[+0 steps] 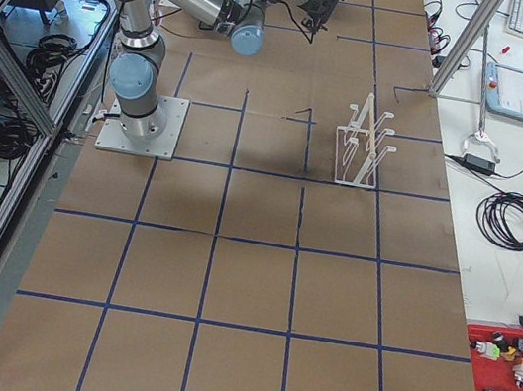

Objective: Transfer IKEA cup to right arm and place on rack

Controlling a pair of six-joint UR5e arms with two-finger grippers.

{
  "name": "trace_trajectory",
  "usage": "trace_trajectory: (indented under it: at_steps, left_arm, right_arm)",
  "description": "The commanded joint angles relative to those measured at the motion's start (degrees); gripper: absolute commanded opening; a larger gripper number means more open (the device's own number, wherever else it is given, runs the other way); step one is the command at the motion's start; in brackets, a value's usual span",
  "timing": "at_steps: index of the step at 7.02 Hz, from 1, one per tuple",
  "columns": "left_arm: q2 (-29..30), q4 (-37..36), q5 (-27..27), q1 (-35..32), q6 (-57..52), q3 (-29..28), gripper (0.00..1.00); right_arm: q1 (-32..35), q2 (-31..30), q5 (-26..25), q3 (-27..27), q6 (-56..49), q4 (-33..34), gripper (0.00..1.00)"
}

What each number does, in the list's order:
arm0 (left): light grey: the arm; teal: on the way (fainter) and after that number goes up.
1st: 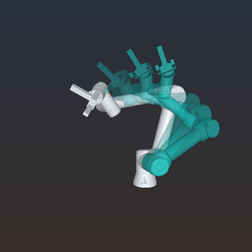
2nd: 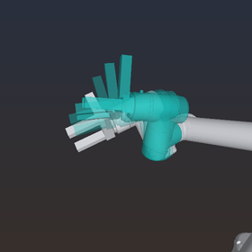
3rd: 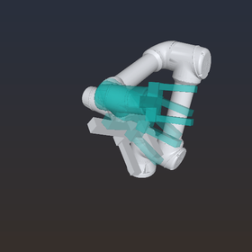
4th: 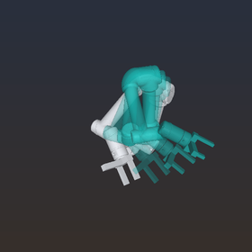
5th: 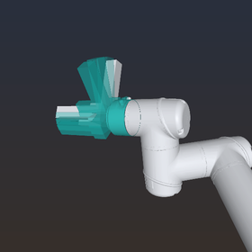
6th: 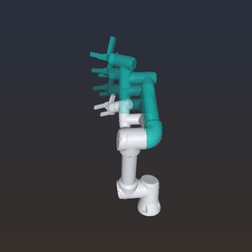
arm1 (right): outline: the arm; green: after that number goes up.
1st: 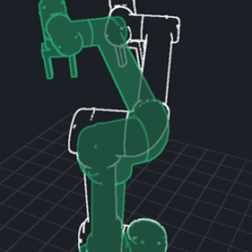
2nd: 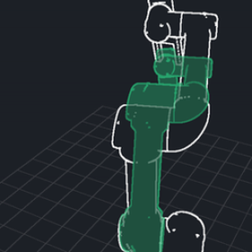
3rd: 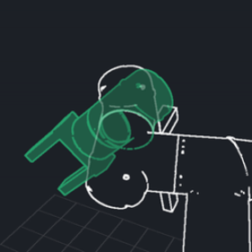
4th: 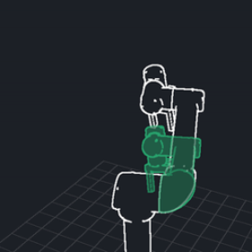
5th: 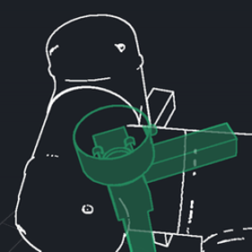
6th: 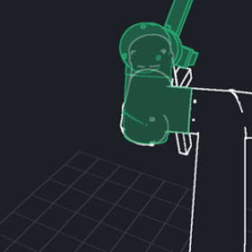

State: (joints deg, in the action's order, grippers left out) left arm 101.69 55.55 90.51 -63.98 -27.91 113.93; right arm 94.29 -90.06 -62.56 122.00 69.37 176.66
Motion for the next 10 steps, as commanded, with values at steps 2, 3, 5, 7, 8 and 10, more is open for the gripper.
trace_trajectory:
  at_steps: [2,3,5,7,8,10]
  left_arm:
    - [-2.28,8.63,-0.08,-0.18,1.27,-7.8,0.0]
    - [-3.77,17.23,-0.08,-0.18,1.28,-13.42,0.0]
    - [-3.08,30.79,-0.6,-0.7,1.71,-24.58,0.0]
    - [-2.29,32.88,-4.45,-0.79,1.9,-28.41,0.0]
    - [-1.76,30.43,-10.73,-1.14,0.76,-28.41,0.0]
    - [-1.5,22.19,-20.5,-4.46,-1.01,-27.63,0.0]
  right_arm:
    - [1.07,2.6,0.16,2.45,12.54,12.54,1.0]
    - [1.42,5.04,0.16,2.36,12.63,17.62,1.0]
    - [3.17,7.09,1.57,2.36,12.72,19.51,1.0]
    - [3.45,7.18,1.57,2.27,12.81,19.43,1.0]
    - [3.45,7.09,1.22,2.27,12.99,19.43,1.0]
    - [3.45,6.83,0.51,2.36,12.81,18.38,1.0]
